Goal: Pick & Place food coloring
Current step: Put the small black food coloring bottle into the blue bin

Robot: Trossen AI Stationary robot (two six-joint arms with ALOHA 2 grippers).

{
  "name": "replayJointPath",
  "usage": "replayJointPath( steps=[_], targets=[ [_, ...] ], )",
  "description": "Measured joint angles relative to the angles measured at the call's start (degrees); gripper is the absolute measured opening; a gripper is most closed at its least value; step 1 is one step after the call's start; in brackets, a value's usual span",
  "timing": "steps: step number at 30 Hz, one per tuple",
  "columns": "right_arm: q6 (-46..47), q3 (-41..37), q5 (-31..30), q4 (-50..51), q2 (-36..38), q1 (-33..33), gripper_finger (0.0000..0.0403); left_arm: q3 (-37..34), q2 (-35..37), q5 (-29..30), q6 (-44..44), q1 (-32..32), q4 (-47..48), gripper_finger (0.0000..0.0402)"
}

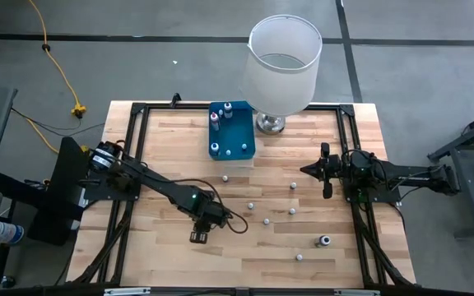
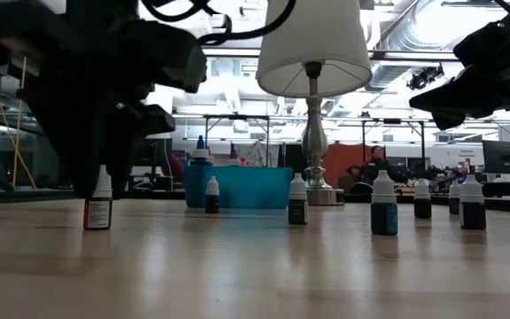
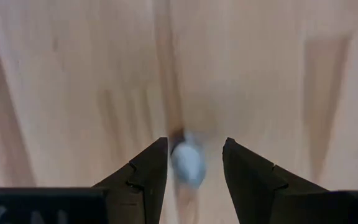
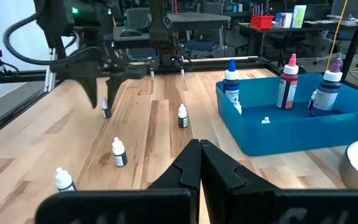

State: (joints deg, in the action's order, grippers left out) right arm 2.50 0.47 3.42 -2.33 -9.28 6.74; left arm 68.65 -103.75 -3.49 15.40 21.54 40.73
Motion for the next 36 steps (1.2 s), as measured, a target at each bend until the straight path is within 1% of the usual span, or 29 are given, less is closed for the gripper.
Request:
replayJointPath(
  steps=[6, 15, 18, 25, 28, 33, 36],
  targets=[
    [0.0, 0.0, 0.0, 0.06, -0.07, 0.0, 0.0, 0.07, -0.58, 0.43, 1.63, 0.0, -0.08, 0.0147],
    [0.02, 0.01, 0.0, 0.02, -0.04, 0.02, 0.0, 0.05, -0.56, 2.28, 1.68, 0.0, 1.69, 0.0145],
    [0.0, 0.02, 0.0, 0.02, -0.07, 0.02, 0.0, 0.05, -0.56, 2.3, 1.68, -0.01, 1.82, 0.0131],
    [0.02, 0.02, 0.0, 0.0, -0.07, 0.01, 0.0, 0.05, -0.53, 2.15, 2.37, -0.08, 1.77, 0.0073],
    [0.02, 0.0, 0.0, 0.0, -0.07, 0.0, 0.0, 0.05, -0.45, 2.1, 3.16, -0.13, 1.75, 0.0054],
    [0.0, 0.02, 0.0, 0.0, -0.07, 0.0, 0.0, 0.35, -0.45, 1.52, 4.89, -0.14, 1.97, 0.0051],
    [0.02, 0.02, 0.0, 0.0, -0.07, 0.0, 0.0, 2.21, -0.49, 1.27, 5.9, -0.15, 3.32, 0.0051]
  ],
)
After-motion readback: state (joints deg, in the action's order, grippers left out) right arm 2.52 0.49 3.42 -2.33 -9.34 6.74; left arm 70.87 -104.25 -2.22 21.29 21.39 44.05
